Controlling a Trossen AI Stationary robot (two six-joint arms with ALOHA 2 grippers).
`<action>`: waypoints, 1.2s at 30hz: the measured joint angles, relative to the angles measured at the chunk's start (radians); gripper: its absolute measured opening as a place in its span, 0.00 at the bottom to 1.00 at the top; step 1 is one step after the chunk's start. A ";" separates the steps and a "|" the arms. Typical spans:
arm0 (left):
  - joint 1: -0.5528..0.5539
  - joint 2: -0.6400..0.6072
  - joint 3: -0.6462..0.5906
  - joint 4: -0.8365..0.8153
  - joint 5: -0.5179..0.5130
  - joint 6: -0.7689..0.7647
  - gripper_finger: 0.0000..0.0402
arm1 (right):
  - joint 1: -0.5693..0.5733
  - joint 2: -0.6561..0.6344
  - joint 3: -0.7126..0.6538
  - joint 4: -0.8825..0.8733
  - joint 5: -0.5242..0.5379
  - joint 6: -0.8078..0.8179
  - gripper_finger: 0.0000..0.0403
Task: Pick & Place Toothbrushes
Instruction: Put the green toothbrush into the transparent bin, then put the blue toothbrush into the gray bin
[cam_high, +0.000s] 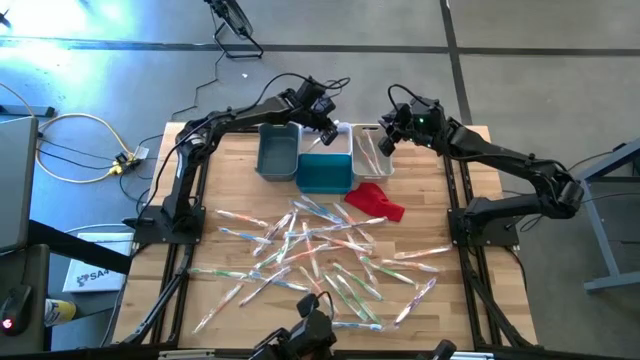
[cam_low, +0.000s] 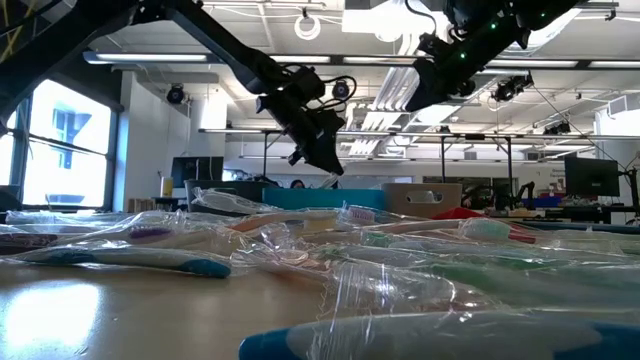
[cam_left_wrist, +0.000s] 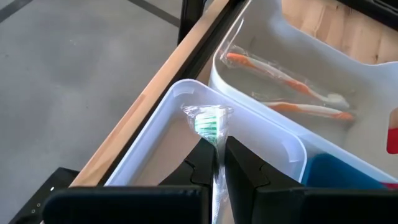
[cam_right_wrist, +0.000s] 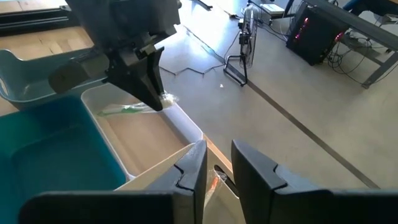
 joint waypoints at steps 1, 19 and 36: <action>0.000 0.000 0.000 0.000 0.000 0.000 0.04 | 0.000 0.000 0.000 0.000 0.000 0.000 0.17; 0.000 0.000 0.000 -0.010 -0.022 -0.044 0.33 | 0.000 0.000 0.000 -0.011 0.000 -0.003 0.17; 0.002 -0.176 0.000 -0.014 -0.005 -0.046 0.37 | 0.000 0.000 0.000 0.011 -0.001 -0.030 0.17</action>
